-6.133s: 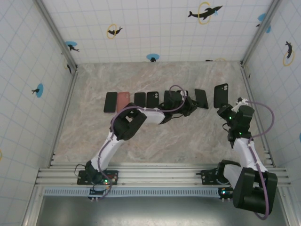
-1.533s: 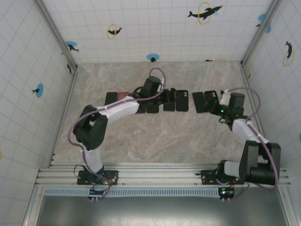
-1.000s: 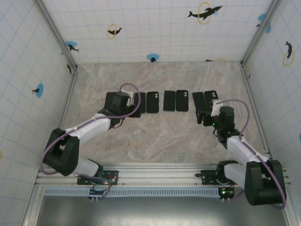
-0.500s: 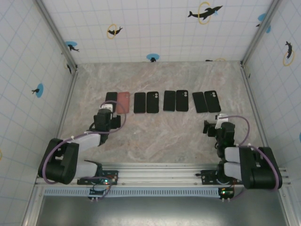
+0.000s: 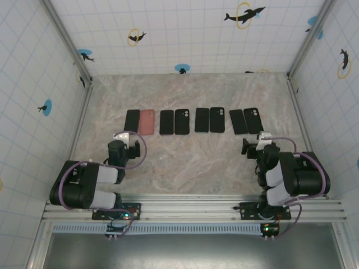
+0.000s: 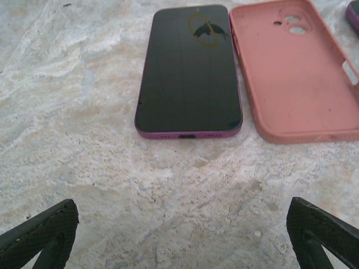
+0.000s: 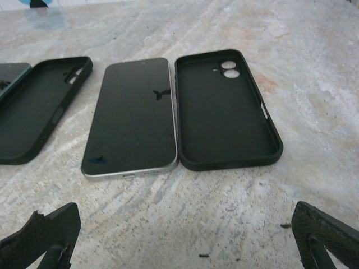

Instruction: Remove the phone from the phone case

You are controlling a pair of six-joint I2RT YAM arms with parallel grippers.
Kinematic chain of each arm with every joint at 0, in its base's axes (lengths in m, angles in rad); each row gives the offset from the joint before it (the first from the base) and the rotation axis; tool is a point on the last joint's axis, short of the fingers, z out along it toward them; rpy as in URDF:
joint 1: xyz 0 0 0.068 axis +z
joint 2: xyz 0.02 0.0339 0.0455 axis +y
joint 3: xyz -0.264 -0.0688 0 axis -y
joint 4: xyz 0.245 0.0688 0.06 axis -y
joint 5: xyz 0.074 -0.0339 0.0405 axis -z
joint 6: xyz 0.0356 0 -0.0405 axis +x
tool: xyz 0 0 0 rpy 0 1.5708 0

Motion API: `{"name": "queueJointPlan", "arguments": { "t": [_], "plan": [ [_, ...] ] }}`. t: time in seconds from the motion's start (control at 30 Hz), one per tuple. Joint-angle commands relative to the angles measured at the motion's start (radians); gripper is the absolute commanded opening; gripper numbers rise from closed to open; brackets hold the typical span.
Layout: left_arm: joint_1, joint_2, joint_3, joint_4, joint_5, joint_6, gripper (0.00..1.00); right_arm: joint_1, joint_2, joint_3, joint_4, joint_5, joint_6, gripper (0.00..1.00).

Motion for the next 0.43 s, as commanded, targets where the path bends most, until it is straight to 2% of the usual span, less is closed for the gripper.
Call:
{"name": "queueJointPlan", "arguments": {
  "t": [0.0,0.4],
  "plan": [
    [0.010,0.006,-0.001,0.074,0.063,0.018,0.97,-0.011,0.012,-0.025,0.077,-0.017,0.000,0.99],
    [0.016,-0.051,-0.079,0.161,0.053,0.002,0.98,-0.021,0.012,-0.021,0.070,-0.029,0.008,0.99]
  ]
}}
